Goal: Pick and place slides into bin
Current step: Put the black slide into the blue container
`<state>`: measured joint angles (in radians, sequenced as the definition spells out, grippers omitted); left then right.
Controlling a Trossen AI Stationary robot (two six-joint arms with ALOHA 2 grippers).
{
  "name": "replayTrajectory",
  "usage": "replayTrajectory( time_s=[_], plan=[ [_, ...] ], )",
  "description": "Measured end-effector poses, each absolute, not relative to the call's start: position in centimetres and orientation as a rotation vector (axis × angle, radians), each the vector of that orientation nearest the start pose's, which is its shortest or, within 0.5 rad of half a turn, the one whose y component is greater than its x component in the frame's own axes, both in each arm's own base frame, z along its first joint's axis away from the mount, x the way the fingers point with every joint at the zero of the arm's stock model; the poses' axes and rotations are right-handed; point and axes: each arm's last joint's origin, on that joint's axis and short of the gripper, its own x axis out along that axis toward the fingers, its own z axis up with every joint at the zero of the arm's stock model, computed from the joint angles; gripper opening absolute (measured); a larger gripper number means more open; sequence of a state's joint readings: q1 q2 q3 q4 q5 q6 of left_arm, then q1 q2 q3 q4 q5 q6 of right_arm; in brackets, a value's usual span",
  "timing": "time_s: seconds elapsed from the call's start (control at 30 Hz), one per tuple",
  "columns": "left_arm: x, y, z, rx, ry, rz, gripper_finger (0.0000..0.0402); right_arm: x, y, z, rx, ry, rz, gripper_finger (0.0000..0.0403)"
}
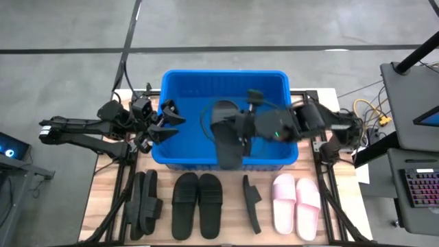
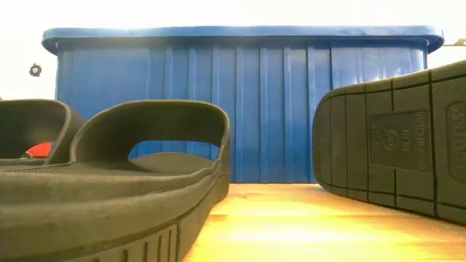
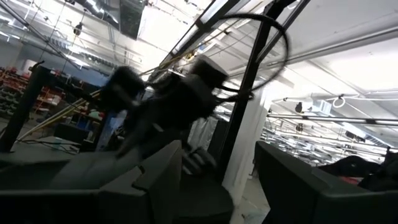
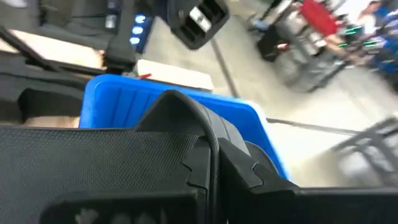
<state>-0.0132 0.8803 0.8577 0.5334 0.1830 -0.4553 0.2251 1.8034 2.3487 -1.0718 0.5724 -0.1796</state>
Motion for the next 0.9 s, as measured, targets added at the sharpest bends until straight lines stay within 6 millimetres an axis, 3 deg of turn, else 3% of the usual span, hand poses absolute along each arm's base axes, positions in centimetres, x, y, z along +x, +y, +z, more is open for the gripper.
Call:
replayTrajectory(
  time_s=[0.33, 0.7, 0.9],
  plan=[
    [18.2, -0.7, 40.9, -0.402, -0.461, -0.297, 0.019, 34.2, -3.0, 49.3, -0.328, 0.537, -0.209, 0.0013],
    [18.5, -0.4, 40.8, -0.344, -0.489, -0.175, 0.019, 33.6, -10.5, 50.3, -0.283, 0.39, -0.182, 0.0012],
    [18.0, -0.2, 41.1, -0.252, -0.525, -0.077, 0.019, 33.8, -13.6, 49.3, -0.242, 0.336, -0.151, 0.0012]
  ],
)
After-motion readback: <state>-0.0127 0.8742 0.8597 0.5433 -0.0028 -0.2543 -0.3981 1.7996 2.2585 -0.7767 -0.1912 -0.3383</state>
